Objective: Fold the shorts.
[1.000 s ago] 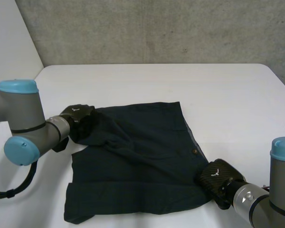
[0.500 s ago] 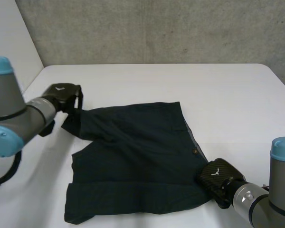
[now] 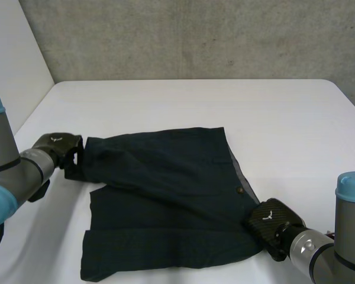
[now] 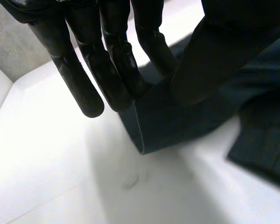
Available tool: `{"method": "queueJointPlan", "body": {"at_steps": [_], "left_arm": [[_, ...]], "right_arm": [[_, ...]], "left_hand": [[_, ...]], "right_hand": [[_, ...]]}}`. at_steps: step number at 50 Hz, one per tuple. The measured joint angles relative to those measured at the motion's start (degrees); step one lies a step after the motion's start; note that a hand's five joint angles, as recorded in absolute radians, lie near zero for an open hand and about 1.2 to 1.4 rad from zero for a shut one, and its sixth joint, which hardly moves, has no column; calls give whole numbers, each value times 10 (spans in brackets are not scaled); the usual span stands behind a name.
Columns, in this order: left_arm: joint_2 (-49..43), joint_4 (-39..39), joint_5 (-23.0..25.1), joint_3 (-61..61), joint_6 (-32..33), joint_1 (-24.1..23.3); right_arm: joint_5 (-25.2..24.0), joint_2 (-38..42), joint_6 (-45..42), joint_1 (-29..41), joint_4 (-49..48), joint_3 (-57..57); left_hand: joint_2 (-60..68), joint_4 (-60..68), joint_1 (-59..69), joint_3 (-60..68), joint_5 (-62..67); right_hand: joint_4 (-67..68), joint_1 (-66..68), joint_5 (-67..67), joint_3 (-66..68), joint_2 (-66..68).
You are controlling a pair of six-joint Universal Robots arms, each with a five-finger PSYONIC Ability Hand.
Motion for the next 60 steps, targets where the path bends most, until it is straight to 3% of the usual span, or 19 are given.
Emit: {"method": "queueJointPlan", "body": {"at_steps": [4,5,6,7,8,11,22,28,35,51,60], "left_arm": [[4,-1,-9,-13,30,-2],[9,-1,-10,-20,43,-4],[9,-1,-10,-20,43,-4],[17,-1,-9,-24,50,-6],[23,-1,-8,-27,53,-7],[51,1,-6,-33,57,-10],[180,-3,-4,-56,-10,-50],[228,-58,-4,-105,-68,-119],[236,-126,-15,-164,-81,-181],[251,-90,-155,-260,-153,-323],[233,-36,-204,-282,-184,-367]], "right_arm": [[-1,-1,1,0,-1,-1],[-2,-2,1,-1,-3,-3],[-2,-2,1,-1,-3,-3],[-3,-2,1,-1,-4,-3],[-3,-4,2,-2,-7,-5],[-4,-8,2,-4,-11,-10],[-2,-19,49,0,-12,-53],[-3,-13,137,2,-11,-101],[-3,5,188,3,-10,-133],[1,16,199,7,-27,-133],[0,16,199,13,-34,-129]], "left_hand": [[-44,-46,-23,-43,-23],[-156,-149,-129,-153,-118],[-156,-149,-129,-153,-118],[-297,-301,-295,-293,-269],[-366,-370,-362,-361,-339],[-449,-456,-415,-443,-426],[-454,-462,-415,-450,-432],[-454,-462,-414,-450,-432],[-454,-462,-415,-450,-432],[-431,-432,-394,-429,-402],[-431,-432,-394,-429,-402]], "right_hand": [[0,0,0,0,0],[0,0,0,0,0],[0,0,0,0,0],[0,0,0,0,0],[0,4,0,0,0],[0,5,0,0,0],[0,5,0,0,0],[0,5,0,0,0],[0,5,0,0,0],[0,5,0,0,0],[0,5,0,0,0]]}}
